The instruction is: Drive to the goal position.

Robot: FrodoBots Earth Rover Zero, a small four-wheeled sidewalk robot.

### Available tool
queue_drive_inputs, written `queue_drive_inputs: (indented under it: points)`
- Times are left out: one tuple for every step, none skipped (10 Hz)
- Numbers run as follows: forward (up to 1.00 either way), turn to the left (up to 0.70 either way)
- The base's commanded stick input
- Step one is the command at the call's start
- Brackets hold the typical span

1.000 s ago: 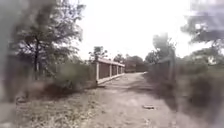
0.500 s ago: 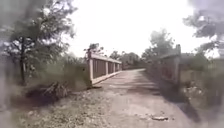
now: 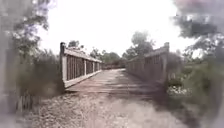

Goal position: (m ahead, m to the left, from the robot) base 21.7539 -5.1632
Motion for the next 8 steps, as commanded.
queue_drive_inputs:
  points:
    - [1.0,-0.25]
    - [1.0,0.0]
    - [1.0,0.0]
    - [1.0,0.0]
    - [1.0,0.0]
    - [1.0,0.0]
    - [1.0,0.0]
    - [1.0,0.0]
